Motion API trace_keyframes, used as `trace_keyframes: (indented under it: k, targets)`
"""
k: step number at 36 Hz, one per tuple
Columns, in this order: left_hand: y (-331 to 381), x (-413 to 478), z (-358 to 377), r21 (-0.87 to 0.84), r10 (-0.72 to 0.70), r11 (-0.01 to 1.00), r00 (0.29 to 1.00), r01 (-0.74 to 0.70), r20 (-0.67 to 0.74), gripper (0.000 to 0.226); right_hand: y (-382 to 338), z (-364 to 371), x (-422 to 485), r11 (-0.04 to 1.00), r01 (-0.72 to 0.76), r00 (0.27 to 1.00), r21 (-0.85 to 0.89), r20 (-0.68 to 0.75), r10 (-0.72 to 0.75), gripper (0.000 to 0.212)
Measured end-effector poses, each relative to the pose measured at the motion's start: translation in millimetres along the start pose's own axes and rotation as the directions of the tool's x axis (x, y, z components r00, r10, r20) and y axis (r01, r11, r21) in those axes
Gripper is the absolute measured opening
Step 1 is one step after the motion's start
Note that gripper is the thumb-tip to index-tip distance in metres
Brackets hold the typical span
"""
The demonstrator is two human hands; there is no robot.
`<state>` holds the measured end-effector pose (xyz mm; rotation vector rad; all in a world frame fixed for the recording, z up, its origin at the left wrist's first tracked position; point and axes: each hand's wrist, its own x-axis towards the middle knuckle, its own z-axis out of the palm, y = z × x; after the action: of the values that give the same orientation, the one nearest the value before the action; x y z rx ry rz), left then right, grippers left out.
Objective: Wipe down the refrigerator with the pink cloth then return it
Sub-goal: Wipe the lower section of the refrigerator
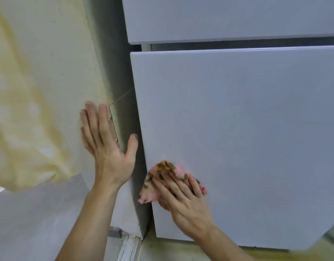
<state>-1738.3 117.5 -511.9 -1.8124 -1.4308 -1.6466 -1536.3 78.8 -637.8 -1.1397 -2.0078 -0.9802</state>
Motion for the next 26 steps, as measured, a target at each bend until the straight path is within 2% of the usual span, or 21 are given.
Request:
trace_keyframes:
  k: [6,9,12,15,17,20,26]
  targets:
    - [-4.1,-1.4,-6.7,-0.021,-0.004,1.0,0.998,0.006,0.064,0.09,-2.7,-2.7,-3.3,0.996,-0.073,0.997,0.058,0.019,0.072,0.086]
    - [-8.5,-1.8,-10.9,-0.016,0.002,1.0,0.995,0.0,0.095,0.088,-7.7,-10.5,26.3,0.982,-0.149,0.986,0.116,-0.054,0.156,0.075]
    - [-13.2,-1.0,-14.4,0.009,0.026,1.0,0.994,-0.027,0.102,0.081,-9.9,-31.1,83.4,0.941,-0.267,0.945,0.206,-0.136,0.298,0.063]
    - [-18.3,0.5,-13.8,0.068,0.055,0.996,0.994,-0.062,0.096,0.076,-13.0,-48.4,132.8,0.892,-0.386,0.88,0.236,-0.197,0.433,0.072]
    - [-22.4,1.4,-11.7,0.1,0.056,0.993,0.995,-0.064,0.087,0.076,-15.5,-50.2,144.7,0.88,-0.428,0.852,0.208,-0.232,0.469,0.071]
    - [-27.0,-0.4,-8.3,0.106,0.064,0.992,0.996,-0.072,0.069,0.074,-14.4,-44.6,137.8,0.912,-0.389,0.879,0.134,-0.244,0.41,0.066]
    - [-23.3,-4.1,-2.2,0.089,0.065,0.994,0.998,-0.066,0.015,0.063,-4.9,-19.0,57.3,0.989,-0.134,0.98,0.06,-0.137,0.142,0.064]
